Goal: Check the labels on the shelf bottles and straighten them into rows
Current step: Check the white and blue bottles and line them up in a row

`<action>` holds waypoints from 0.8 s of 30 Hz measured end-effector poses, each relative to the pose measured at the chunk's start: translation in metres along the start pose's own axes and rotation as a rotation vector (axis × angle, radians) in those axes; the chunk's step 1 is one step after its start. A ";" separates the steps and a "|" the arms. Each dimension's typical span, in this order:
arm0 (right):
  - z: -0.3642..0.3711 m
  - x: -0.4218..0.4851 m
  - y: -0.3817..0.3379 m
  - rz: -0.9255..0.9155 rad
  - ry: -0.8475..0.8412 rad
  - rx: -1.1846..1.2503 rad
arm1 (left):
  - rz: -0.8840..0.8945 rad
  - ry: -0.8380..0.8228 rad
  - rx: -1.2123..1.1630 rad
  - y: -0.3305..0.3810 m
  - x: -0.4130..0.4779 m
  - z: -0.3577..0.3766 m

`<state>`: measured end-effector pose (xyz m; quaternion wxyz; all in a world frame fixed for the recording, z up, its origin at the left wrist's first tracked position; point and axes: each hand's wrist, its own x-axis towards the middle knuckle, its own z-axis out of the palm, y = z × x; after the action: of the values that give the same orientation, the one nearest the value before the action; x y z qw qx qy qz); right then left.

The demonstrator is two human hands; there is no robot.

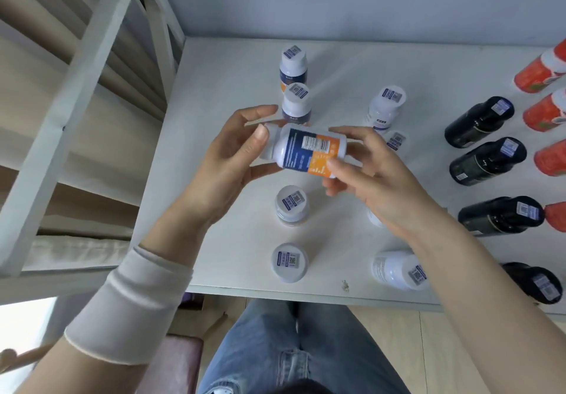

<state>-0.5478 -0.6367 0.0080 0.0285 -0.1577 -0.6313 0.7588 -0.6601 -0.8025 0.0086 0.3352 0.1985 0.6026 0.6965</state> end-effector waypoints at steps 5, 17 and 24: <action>0.012 -0.005 -0.001 -0.148 0.003 -0.008 | 0.064 0.000 0.080 0.014 0.001 0.001; 0.012 -0.018 0.002 -0.137 0.062 0.062 | 0.076 -0.064 0.009 0.007 -0.007 0.001; 0.024 -0.021 0.000 -0.159 0.180 0.054 | -0.018 -0.131 -0.178 0.006 -0.006 -0.008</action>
<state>-0.5341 -0.6645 0.0159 0.1493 -0.1739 -0.6160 0.7537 -0.6626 -0.8120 0.0135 0.3963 0.2076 0.5168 0.7299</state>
